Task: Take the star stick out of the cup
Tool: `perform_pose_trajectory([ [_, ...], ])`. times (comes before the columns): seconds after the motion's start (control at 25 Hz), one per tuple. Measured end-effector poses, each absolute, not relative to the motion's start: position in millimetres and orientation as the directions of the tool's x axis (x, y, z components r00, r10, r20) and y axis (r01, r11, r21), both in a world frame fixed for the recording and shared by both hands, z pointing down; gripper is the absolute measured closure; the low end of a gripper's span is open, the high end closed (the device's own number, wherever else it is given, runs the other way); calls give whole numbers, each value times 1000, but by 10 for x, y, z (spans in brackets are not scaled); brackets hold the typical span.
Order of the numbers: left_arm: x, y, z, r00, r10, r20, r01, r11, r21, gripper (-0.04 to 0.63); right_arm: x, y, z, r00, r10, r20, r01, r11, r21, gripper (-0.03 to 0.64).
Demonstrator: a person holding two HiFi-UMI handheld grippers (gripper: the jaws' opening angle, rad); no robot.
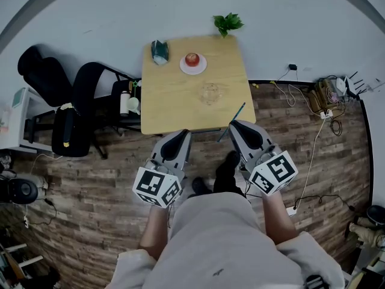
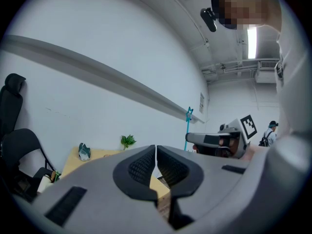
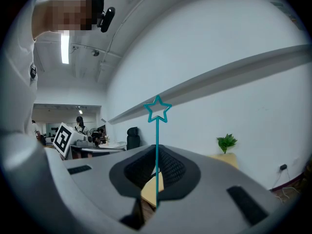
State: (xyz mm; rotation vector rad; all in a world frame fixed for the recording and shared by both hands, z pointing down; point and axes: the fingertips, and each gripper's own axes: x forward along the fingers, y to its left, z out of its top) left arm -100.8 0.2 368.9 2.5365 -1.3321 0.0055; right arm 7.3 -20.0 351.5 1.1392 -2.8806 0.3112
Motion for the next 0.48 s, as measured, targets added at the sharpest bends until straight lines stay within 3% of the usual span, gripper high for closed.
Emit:
perform_pose_trajectory([
  [0.48,-1066,-30,3732,577,-806,133,-807,-537,248,580,35,-236,3522,-727,-680,96,-684,706,-180,601],
])
